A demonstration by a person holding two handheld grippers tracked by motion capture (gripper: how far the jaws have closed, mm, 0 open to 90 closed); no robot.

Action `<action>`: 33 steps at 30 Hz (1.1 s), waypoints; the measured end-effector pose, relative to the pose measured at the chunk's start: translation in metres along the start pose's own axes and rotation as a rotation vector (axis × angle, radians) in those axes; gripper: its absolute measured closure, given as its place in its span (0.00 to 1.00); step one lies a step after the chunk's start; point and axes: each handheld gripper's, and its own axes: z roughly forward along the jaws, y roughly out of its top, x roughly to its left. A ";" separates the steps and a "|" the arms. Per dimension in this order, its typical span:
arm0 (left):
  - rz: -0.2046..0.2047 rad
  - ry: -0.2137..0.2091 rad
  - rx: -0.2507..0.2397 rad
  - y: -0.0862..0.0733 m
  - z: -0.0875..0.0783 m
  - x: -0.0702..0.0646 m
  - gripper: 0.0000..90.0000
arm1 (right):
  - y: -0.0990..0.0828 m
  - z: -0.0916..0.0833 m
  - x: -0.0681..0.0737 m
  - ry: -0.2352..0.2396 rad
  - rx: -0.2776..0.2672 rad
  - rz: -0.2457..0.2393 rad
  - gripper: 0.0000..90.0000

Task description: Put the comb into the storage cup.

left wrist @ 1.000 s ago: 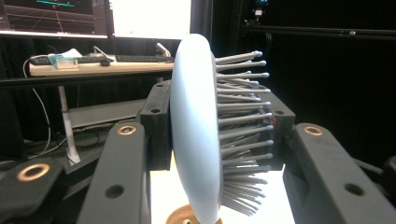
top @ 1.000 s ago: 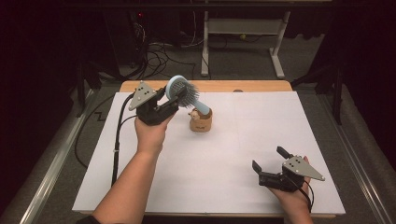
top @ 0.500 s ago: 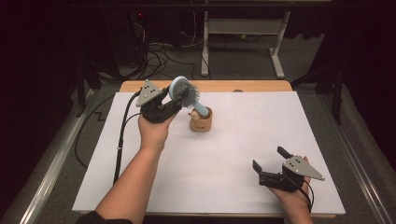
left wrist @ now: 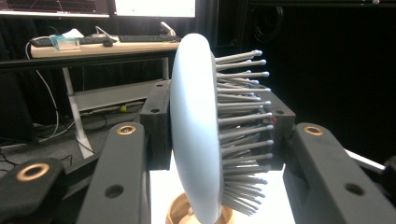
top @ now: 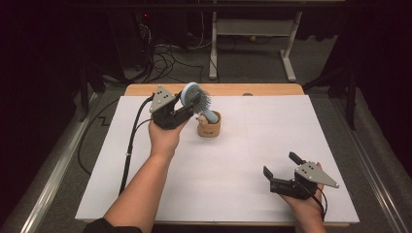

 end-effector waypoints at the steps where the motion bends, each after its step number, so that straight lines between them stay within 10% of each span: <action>1: 0.000 0.001 0.001 -0.001 0.000 0.000 0.63 | 0.000 0.000 0.000 -0.001 -0.002 -0.001 0.00; 33: 0.020 0.014 0.041 -0.016 0.013 -0.007 0.62 | 0.000 0.000 0.000 -0.006 -0.002 -0.003 0.00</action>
